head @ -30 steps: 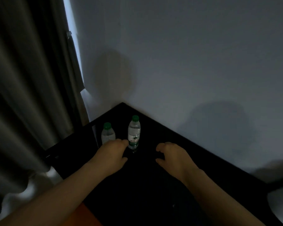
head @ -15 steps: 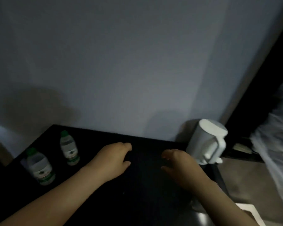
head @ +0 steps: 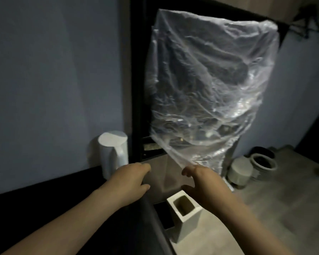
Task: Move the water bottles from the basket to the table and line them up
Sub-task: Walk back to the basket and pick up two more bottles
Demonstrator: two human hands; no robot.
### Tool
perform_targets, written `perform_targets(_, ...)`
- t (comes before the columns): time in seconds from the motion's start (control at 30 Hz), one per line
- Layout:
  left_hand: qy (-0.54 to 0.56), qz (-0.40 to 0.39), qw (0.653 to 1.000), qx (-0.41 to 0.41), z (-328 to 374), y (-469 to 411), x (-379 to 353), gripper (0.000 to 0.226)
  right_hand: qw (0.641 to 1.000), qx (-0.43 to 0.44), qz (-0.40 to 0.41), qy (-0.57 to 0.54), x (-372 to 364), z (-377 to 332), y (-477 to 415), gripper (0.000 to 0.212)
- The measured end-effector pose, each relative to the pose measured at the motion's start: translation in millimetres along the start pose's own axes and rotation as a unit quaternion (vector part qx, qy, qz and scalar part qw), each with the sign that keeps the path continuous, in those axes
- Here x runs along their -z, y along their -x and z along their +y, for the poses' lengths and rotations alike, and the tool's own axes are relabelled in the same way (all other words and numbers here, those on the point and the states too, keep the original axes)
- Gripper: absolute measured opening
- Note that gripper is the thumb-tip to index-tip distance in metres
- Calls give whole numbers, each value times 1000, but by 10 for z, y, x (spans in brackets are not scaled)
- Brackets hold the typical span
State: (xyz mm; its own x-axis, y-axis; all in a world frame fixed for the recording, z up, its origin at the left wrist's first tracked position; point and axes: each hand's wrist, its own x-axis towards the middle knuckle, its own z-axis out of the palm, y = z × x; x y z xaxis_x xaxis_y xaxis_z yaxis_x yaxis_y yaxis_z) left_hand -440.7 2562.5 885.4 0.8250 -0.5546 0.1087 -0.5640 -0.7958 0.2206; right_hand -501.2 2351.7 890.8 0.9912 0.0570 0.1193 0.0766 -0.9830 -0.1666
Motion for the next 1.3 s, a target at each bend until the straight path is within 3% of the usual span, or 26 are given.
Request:
perform_targets(0.23, -17, -18, 989, -146, 1252, -897, -317, 32, 991, -132, 28, 6, 253, 1210, 606, 38)
perform_targets(0.6, -17, -59, 944, -323, 2843, -2099, -982, 23, 946, -323, 19, 25, 476, 2744, 1136, 39)
perform_targets(0.97, 5, -74, 899, -431, 4172, -3387, -1317, 28, 894, -443, 48, 45, 940, 4114, 1218, 41)
perform_targets(1.1, 10, -75, 886, -457, 4782, -3785, -1486, 36, 879, -469, 63, 50, 1055, 4709, 1338, 40)
perform_targets(1.3, -11, -64, 878, -474, 5822, -4371, -1780, 30, 869, -484, 89, 52, 1217, 5815, 1538, 40)
